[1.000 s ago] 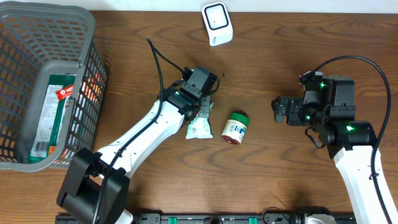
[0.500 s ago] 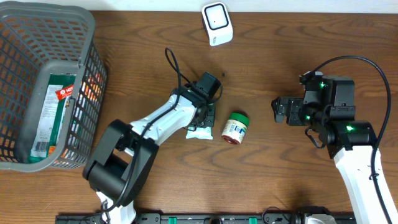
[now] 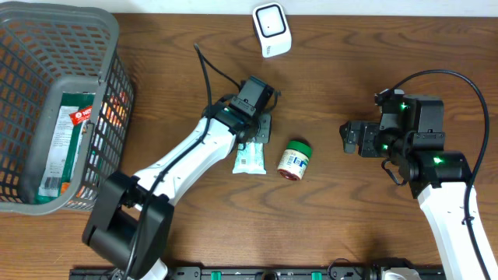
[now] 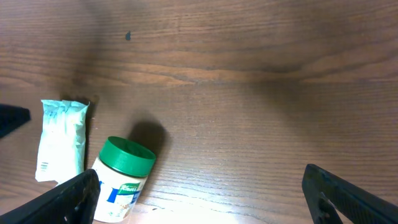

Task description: Scan the item barcode

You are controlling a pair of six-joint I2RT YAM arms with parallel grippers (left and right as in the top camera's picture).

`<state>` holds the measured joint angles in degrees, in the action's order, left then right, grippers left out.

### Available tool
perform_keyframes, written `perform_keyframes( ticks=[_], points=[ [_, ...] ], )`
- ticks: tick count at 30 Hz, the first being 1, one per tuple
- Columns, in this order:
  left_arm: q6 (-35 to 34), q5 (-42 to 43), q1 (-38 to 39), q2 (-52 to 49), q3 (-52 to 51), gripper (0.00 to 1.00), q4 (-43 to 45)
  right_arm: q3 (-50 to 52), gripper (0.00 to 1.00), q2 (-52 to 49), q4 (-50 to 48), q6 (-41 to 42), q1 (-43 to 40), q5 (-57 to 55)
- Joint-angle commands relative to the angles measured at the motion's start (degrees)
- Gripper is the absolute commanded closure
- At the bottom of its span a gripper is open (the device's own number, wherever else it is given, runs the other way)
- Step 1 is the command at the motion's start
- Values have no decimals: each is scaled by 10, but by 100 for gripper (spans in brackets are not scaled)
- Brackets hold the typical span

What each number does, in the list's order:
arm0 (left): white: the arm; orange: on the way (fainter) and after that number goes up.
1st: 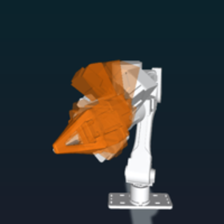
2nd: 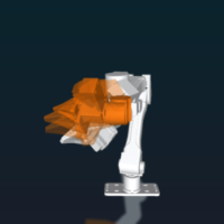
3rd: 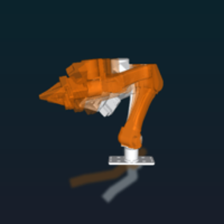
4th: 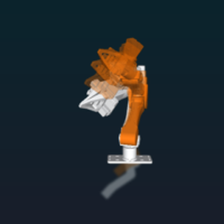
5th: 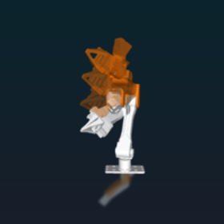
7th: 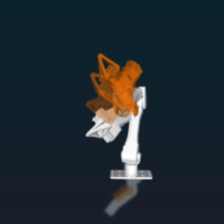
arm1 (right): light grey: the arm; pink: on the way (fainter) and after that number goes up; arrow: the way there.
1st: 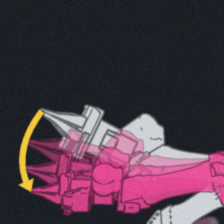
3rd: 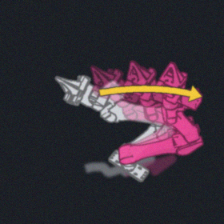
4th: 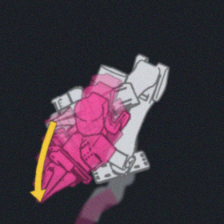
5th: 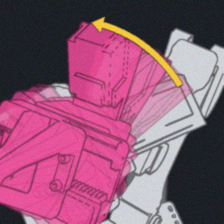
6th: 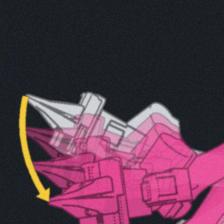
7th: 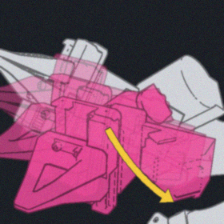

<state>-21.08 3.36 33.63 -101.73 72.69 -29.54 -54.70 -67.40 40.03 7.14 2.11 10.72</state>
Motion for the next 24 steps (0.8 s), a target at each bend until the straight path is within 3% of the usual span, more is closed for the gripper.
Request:
perform_keyframes(
  ticks=[1, 6, 11, 24],
  points=[
    [7, -15, -2, -21, -5, 89, -2, -10, 1, -2, 1, -3, 1, 3],
    [7, -74, -2, -73, -12, 89, -3, -10, 1, -2, 1, -3, 1, 3],
    [7, -79, -3, -105, -12, 89, 13, -10, 1, -2, 1, -3, 1, 3],
    [7, -91, -5, -16, 13, 89, 8, -10, 1, -2, 1, -3, 1, 3]
  ],
)
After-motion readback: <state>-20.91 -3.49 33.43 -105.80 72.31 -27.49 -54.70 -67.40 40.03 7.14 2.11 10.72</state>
